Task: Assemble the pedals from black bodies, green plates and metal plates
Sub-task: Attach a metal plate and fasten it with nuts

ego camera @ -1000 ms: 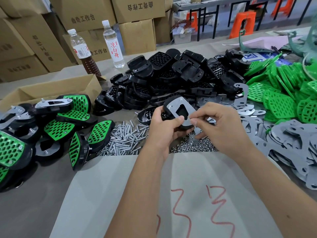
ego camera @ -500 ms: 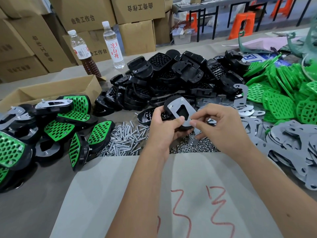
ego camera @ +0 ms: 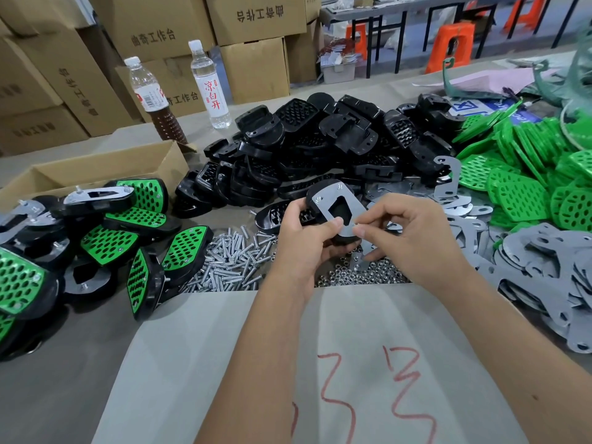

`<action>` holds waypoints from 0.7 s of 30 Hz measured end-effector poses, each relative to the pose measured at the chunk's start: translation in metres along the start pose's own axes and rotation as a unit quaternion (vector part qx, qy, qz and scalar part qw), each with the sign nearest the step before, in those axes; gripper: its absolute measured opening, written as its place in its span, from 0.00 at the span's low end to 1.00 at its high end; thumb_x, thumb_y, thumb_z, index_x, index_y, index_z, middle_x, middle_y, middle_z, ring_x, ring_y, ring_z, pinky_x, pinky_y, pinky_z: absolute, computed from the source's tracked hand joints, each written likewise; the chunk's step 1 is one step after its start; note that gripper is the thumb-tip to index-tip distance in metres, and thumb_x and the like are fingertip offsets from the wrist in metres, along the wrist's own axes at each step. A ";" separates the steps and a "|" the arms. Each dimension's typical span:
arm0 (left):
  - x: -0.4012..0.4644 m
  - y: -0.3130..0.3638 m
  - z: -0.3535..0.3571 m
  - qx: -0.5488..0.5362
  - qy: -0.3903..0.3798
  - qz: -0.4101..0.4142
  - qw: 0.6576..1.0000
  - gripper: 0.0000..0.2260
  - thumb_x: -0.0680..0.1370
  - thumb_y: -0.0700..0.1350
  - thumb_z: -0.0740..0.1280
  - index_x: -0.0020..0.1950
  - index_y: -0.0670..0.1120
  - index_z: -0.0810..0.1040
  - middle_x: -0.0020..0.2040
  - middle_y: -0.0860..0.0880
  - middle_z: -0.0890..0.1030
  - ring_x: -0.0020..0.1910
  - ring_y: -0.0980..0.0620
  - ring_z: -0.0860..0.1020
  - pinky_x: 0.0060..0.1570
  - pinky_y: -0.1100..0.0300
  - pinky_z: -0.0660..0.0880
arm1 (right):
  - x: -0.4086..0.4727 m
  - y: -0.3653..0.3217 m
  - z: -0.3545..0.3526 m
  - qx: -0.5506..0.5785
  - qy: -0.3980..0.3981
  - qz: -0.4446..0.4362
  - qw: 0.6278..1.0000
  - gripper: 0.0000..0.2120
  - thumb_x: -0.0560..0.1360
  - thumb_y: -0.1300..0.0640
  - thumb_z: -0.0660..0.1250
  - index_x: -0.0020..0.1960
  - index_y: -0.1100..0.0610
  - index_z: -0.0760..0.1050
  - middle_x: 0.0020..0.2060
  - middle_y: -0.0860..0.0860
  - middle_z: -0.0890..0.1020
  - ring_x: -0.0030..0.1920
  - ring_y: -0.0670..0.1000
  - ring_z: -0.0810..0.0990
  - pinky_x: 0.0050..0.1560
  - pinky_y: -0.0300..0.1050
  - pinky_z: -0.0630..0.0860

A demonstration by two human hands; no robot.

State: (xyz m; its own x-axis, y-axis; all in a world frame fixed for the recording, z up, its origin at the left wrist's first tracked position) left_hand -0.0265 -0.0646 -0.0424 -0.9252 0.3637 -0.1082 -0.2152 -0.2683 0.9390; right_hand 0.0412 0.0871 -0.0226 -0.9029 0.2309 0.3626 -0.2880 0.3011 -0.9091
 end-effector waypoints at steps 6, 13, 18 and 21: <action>0.001 -0.001 0.000 0.005 0.009 0.003 1.000 0.17 0.79 0.31 0.70 0.64 0.47 0.76 0.49 0.44 0.88 0.44 0.43 0.87 0.41 0.52 0.83 | 0.000 -0.002 -0.001 -0.025 0.006 0.005 1.000 0.08 0.73 0.67 0.78 0.41 0.56 0.83 0.30 0.49 0.77 0.32 0.47 0.80 0.30 0.48 0.84; 0.001 -0.002 0.000 -0.002 0.029 0.000 1.000 0.17 0.79 0.31 0.69 0.65 0.46 0.75 0.53 0.38 0.87 0.46 0.42 0.87 0.43 0.51 0.84 | 0.001 -0.003 0.001 -0.033 0.001 -0.006 0.999 0.08 0.74 0.66 0.78 0.47 0.54 0.88 0.41 0.56 0.80 0.36 0.53 0.82 0.30 0.45 0.83; -0.001 -0.002 0.001 0.006 0.037 0.005 0.999 0.19 0.79 0.32 0.70 0.66 0.47 0.75 0.55 0.37 0.86 0.49 0.39 0.87 0.41 0.54 0.83 | 0.000 -0.002 0.002 -0.035 0.015 -0.001 0.999 0.08 0.73 0.66 0.78 0.42 0.54 0.86 0.39 0.55 0.81 0.33 0.54 0.82 0.28 0.44 0.82; -0.002 -0.002 0.002 0.015 0.039 0.008 0.999 0.19 0.78 0.33 0.71 0.65 0.48 0.75 0.56 0.35 0.85 0.50 0.37 0.87 0.41 0.53 0.83 | 0.000 -0.002 0.002 -0.033 0.024 0.000 0.999 0.08 0.72 0.65 0.79 0.40 0.54 0.85 0.38 0.54 0.82 0.31 0.55 0.82 0.27 0.48 0.83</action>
State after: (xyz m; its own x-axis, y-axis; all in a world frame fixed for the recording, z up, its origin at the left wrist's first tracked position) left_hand -0.0239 -0.0630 -0.0435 -0.9502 0.2889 -0.1166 -0.1914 -0.2459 0.9502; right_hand 0.0411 0.0848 -0.0216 -0.8862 0.2741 0.3735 -0.2649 0.3616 -0.8939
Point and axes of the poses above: each hand's wrist, its own x-axis towards the middle knuckle, its own z-axis out of the palm, y = z × x, the point moved 4 cm from there along x, towards the middle knuckle
